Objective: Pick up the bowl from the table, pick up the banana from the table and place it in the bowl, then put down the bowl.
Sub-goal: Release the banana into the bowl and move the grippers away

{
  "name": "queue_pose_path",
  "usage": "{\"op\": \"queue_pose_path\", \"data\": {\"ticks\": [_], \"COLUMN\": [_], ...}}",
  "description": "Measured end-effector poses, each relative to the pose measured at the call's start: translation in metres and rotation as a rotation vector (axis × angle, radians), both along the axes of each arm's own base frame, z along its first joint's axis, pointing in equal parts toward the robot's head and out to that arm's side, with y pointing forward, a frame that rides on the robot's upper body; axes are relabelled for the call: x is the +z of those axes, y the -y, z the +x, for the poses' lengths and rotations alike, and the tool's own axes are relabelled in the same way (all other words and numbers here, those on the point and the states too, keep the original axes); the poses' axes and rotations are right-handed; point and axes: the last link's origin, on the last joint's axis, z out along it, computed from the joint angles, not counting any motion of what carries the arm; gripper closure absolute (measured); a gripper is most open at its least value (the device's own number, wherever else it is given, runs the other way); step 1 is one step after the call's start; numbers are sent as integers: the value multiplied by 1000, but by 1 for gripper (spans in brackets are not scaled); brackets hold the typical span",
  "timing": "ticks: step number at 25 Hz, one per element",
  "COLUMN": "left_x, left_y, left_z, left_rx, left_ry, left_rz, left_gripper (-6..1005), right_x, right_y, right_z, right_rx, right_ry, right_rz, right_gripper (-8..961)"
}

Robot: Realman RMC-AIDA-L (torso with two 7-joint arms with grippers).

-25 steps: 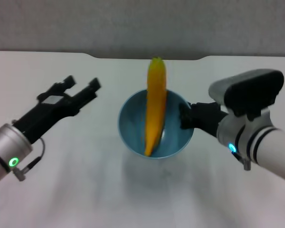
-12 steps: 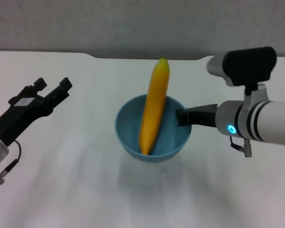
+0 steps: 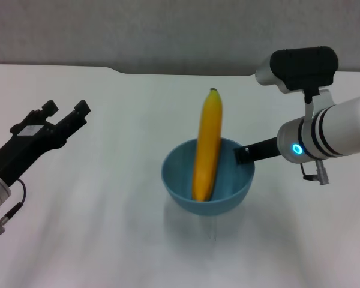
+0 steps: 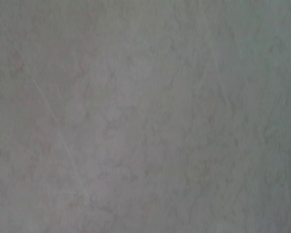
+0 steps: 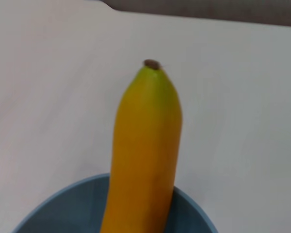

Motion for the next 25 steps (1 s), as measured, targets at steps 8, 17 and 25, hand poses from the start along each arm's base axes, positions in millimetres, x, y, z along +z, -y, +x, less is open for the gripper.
{"op": "queue_pose_path", "data": {"ticks": [8, 17, 25], "left_x": [0, 1, 1], "left_y": [1, 1, 1], "left_z": [-1, -2, -2], "left_rx": [2, 3, 3], "left_ry": [-7, -12, -13], "left_rz": [4, 8, 8], "left_gripper": [107, 107, 107], "right_x": [-8, -18, -27], "right_y": [-10, -11, -4], "right_z": [17, 24, 29], "right_rx": [33, 85, 145], "right_ry": [66, 40, -35], "right_rz": [66, 113, 171], "right_gripper": [906, 901, 896]}}
